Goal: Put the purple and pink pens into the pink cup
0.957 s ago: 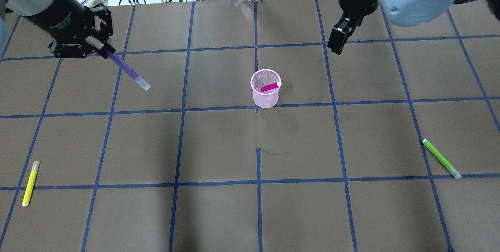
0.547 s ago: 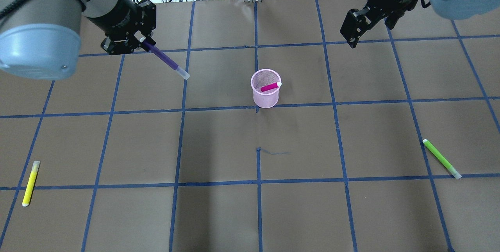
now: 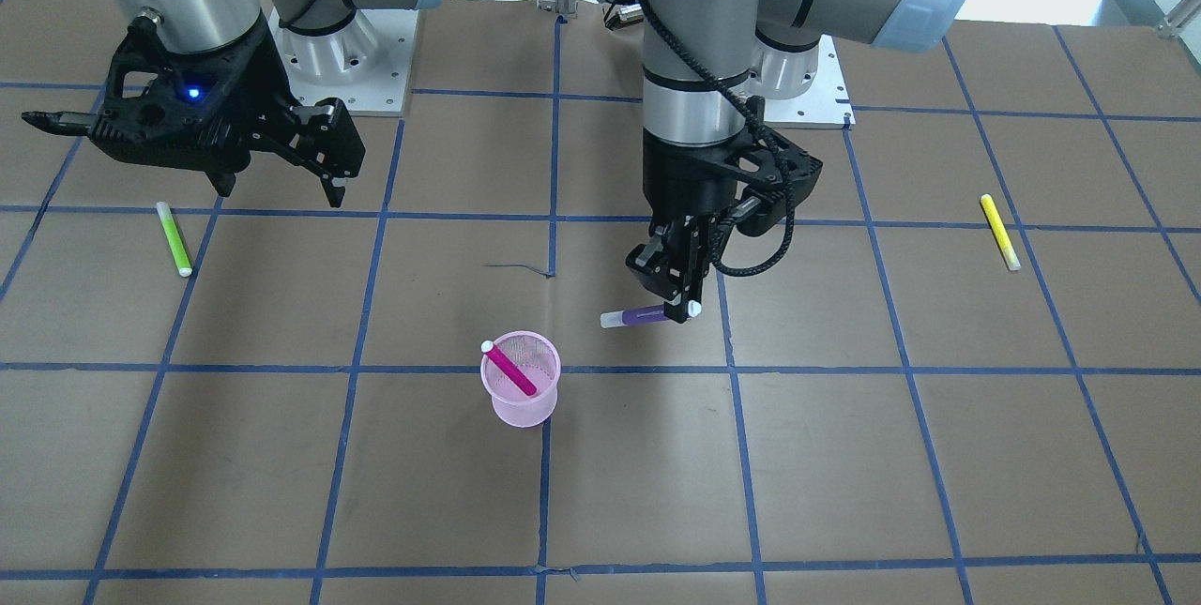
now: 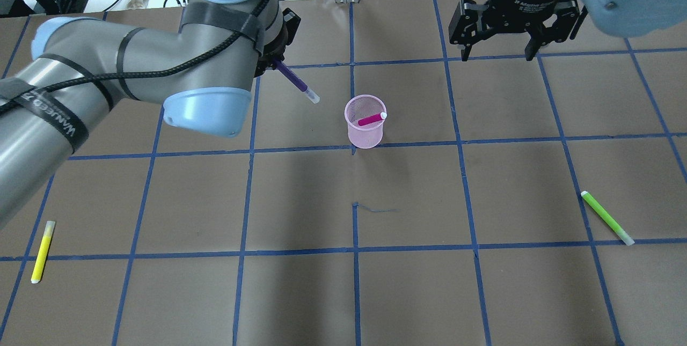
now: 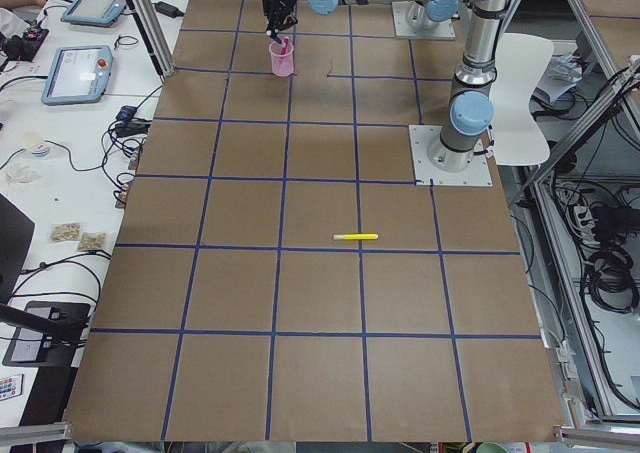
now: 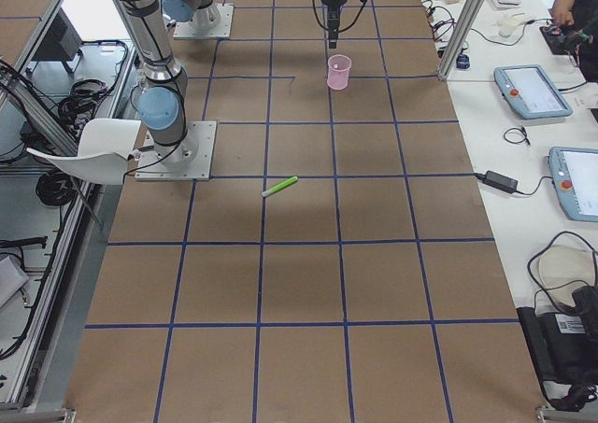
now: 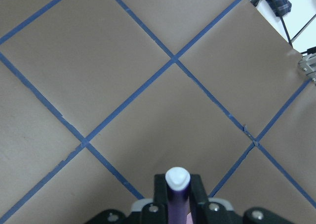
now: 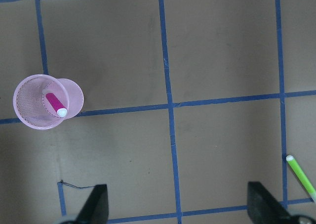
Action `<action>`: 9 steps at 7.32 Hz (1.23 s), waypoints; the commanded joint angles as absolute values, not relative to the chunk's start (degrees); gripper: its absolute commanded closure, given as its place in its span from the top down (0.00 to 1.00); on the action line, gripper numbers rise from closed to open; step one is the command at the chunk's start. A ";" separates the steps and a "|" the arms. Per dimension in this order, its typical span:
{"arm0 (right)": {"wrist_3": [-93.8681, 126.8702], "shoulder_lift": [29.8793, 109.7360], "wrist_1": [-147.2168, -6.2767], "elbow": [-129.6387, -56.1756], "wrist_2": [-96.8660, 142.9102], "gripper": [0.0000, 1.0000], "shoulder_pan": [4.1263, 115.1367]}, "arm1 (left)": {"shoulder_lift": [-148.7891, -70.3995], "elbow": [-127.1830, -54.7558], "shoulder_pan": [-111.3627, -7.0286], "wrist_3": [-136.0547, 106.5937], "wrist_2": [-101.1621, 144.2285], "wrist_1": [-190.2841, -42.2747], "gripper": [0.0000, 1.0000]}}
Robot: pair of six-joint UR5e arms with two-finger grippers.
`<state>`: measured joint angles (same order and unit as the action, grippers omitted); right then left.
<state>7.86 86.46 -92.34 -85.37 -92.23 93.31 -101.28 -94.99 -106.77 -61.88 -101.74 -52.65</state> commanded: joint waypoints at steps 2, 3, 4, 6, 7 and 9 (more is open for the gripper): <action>8.00 86.92 -92.37 -86.22 -92.29 1.00 93.43 | -104.93 -94.74 -111.00 -68.35 -103.36 -50.19 0.04; 8.00 86.92 -92.37 -86.31 -92.29 1.00 93.43 | -105.46 -94.49 -111.53 -68.81 -103.36 -49.58 0.04; 8.00 86.92 -92.37 -86.31 -92.29 1.00 93.43 | -106.16 -94.57 -112.14 -69.95 -103.36 -48.00 0.04; 8.00 86.92 -92.37 -86.40 -92.29 1.00 93.43 | -106.52 -94.48 -112.50 -69.96 -103.45 -47.72 0.04; 8.09 86.84 -92.37 -86.40 -92.29 1.00 93.43 | -107.22 -94.57 -112.85 -70.13 -105.10 -47.46 0.04; 8.17 86.92 -92.37 -86.48 -92.20 1.00 93.51 | -108.97 -94.57 -114.43 -70.22 -106.95 -45.62 0.05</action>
